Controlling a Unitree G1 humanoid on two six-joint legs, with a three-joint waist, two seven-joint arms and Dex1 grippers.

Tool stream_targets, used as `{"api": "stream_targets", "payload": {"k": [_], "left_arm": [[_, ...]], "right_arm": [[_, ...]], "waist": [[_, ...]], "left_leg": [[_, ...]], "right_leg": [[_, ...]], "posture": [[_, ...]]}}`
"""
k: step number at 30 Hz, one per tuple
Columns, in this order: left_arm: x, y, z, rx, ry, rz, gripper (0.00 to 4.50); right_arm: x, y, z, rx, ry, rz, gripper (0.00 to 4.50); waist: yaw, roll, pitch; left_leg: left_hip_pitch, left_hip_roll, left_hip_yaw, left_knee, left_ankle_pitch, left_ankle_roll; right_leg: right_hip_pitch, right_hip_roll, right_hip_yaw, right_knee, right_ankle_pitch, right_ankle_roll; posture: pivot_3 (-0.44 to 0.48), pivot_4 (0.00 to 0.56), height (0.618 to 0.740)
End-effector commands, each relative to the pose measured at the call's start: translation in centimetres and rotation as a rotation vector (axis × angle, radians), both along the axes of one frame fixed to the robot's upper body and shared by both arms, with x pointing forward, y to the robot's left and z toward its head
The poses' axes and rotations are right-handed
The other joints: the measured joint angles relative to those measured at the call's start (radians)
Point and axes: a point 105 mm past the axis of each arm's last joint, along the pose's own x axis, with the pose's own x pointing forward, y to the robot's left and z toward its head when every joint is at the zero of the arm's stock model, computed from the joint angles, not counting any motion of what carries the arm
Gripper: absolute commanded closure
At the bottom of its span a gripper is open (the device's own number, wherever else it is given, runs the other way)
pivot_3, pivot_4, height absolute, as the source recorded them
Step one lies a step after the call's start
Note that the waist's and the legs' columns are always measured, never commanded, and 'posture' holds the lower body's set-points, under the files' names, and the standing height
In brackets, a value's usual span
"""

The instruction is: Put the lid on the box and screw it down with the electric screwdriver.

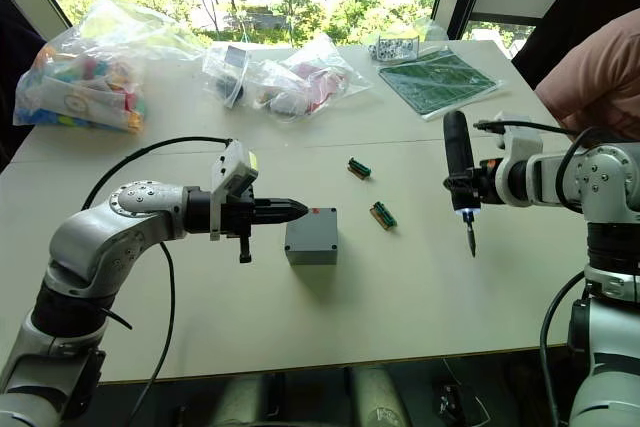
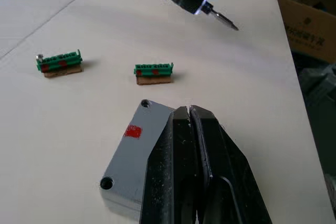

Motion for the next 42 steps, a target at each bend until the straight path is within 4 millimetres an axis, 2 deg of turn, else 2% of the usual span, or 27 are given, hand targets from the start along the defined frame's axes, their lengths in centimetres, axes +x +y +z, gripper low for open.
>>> {"api": "stream_targets", "payload": {"k": [1, 5, 9, 11, 12, 14, 16, 17, 20, 22, 24, 26, 28, 30, 35, 37, 39, 42], "left_arm": [[-1.3, -0.3, 0.1, -0.001, -0.02, -0.032, 4.5], [-1.3, -0.3, -0.5, -0.011, -0.01, 0.013, 4.5], [-1.6, -0.2, -0.7, -0.015, -0.001, 0.03, 4.5], [-1.8, -0.2, -0.8, -0.02, 0.009, 0.037, 4.5], [-1.8, -0.3, -0.9, -0.023, 0.017, 0.041, 4.5], [-1.9, -0.4, -1.0, -0.028, 0.028, 0.041, 4.5], [-1.4, -0.1, -0.7, -0.055, 0.021, 0.075, 4.5], [-0.5, 0.3, -0.2, -0.083, -0.004, 0.132, 4.5], [2.3, 2.1, 2.0, -0.194, -0.112, 0.33, 4.5], [3.9, 3.9, 3.5, -0.279, -0.149, 0.44, 4.5], [4.5, 5.1, 3.7, -0.304, -0.1, 0.453, 4.5], [4.3, 5.7, 3.3, -0.292, -0.038, 0.404, 4.5], [4.2, 6.5, 1.9, -0.222, 0.0, 0.405, 4.5], [3.6, 6.9, 0.8, -0.153, 0.019, 0.389, 4.5], [1.8, 7.1, -3.1, 0.042, 0.077, 0.29, 4.5], [1.5, 6.9, -4.0, 0.078, 0.097, 0.264, 4.5], [1.1, 6.6, -5.5, 0.145, 0.105, 0.223, 4.5], [0.9, 6.6, -6.8, 0.203, 0.095, 0.209, 4.5]], "right_arm": [[0.6, 0.7, 1.4, 0.107, -0.006, 0.014, 2.58], [1.0, 0.0, 0.0, 0.085, 0.062, -0.042, 2.58], [1.5, 0.0, 0.1, 0.065, 0.059, -0.046, 2.58], [1.7, -0.1, 0.0, 0.048, 0.057, -0.043, 1.61], [1.8, -0.1, -0.1, 0.042, 0.059, -0.04, 1.49], [1.8, -0.1, -0.3, 0.036, 0.063, -0.036, 0.74], [2.1, -0.2, -0.2, 0.022, 0.033, -0.034, 0.2], [2.4, -0.3, 0.2, 0.015, -0.004, -0.028, 0.04], [3.3, 0.3, 2.6, 0.0, -0.177, 0.049, 0.04], [4.0, 0.9, 5.2, 0.053, -0.315, 0.074, 0.04], [4.7, 1.3, 8.3, 0.133, -0.485, 0.068, 0.04], [4.3, 2.5, 10.1, 0.152, -0.605, 0.14, 0.04], [2.7, 5.0, 9.3, 0.025, -0.669, 0.356, 0.04], [0.5, 7.4, 7.6, -0.05, -0.671, 0.565, 0.04], [-5.3, 12.1, 1.4, 0.023, -0.504, 0.909, 0.04], [-6.3, 13.0, -0.3, 0.045, -0.465, 0.958, 0.04], [-6.5, 13.8, -2.0, 0.032, -0.44, 0.983, 0.04], [-6.4, 14.4, -2.6, 0.049, -0.425, 0.984, 0.04]], "waist": [[-0.005, 0.0, 0.001], [-0.004, 0.001, 0.001], [-0.002, 0.0, 0.001], [-0.003, 0.0, 0.001], [-0.004, 0.001, 0.001], [-0.004, 0.0, 0.001], [-0.004, 0.0, 0.001], [-0.004, 0.0, 0.001], [-0.003, 0.0, 0.001], [-0.004, 0.0, 0.001], [-0.004, 0.0, 0.001], [-0.006, 0.001, 0.001], [-0.003, 0.001, 0.001], [-0.002, 0.001, 0.001], [0.0, 0.0, 0.001], [0.003, 0.0, 0.001], [0.003, -0.001, 0.001], [-0.004, -0.001, 0.001]], "left_leg": [[0.0, 0.0, 0.0, 0.0, 0.0, 0.0], [0.001, 0.0, -0.001, 0.0, 0.0, 0.0], [0.001, 0.0, -0.001, 0.001, 0.0, 0.0], [0.0, -0.001, -0.001, 0.002, 0.0, 0.0], [0.0, -0.001, -0.001, 0.002, 0.0, 0.0], [0.0, -0.001, -0.001, 0.002, 0.0, 0.0], [0.001, -0.001, -0.002, 0.002, 0.0, 0.0], [0.001, 0.0, -0.002, 0.002, 0.0, 0.0], [0.001, -0.001, -0.002, 0.002, 0.0, 0.0], [0.001, -0.001, -0.001, 0.003, 0.0, 0.0], [0.001, -0.001, -0.001, 0.004, 0.0, 0.0], [0.001, 0.0, -0.002, 0.004, 0.0, 0.0], [0.002, 0.0, -0.002, 0.003, 0.0, 0.0], [0.002, 0.0, -0.003, 0.001, 0.0, 0.0], [0.0, 0.0, -0.002, 0.002, 0.0, 0.0], [0.0, 0.0, -0.002, 0.002, 0.0, 0.0], [0.0, 0.0, -0.002, 0.005, 0.0, 0.0], [0.002, 0.0, -0.002, 0.009, 0.001, -0.002]], "right_leg": [[0.0, 0.0, 0.0, 0.0, 0.0, 0.0], [0.0, 0.001, 0.0, 0.001, 0.001, 0.0], [0.001, 0.001, 0.0, 0.001, 0.001, 0.0], [0.001, 0.0, 0.0, 0.0, 0.002, 0.001], [0.001, 0.0, 0.0, 0.0, 0.002, 0.001], [0.001, 0.0, 0.0, 0.0, 0.002, 0.001], [0.001, 0.001, 0.0, 0.0, 0.002, 0.001], [0.001, 0.001, 0.0, 0.001, 0.002, 0.001], [0.001, 0.001, 0.0, 0.001, 0.002, 0.002], [0.001, 0.0, 0.0, 0.001, 0.003, 0.002], [0.002, 0.001, 0.0, 0.001, 0.004, 0.004], [0.002, 0.001, 0.0, 0.001, 0.006, 0.005], [0.002, 0.001, 0.0, 0.001, 0.006, 0.005], [0.003, 0.001, -0.002, 0.001, 0.004, 0.006], [0.003, -0.001, -0.002, -0.001, 0.004, 0.006], [0.003, -0.001, -0.002, -0.001, 0.004, 0.006], [0.003, -0.001, -0.002, 0.0, 0.003, 0.001], [0.005, 0.0, -0.002, 0.0, 0.004, 0.0]], "posture": [[0.0, 0.15, 0.74], [0.0, 0.15, 0.74], [0.0, 0.15, 0.74], [0.0, 0.15, 0.74], [0.0, 0.15, 0.74], [0.0, 0.15, 0.74], [0.0, 0.15, 0.74], [0.0, 0.15, 0.74], [0.0, 0.15, 0.74], [0.0, 0.15, 0.74], [0.0, 0.15, 0.74], [0.0, 0.15, 0.74], [0.0, 0.15, 0.74], [0.0, 0.15, 0.74], [0.0, 0.15, 0.74], [0.0, 0.15, 0.74], [0.0, 0.15, 0.74], [0.0, 0.15, 0.74]]}}
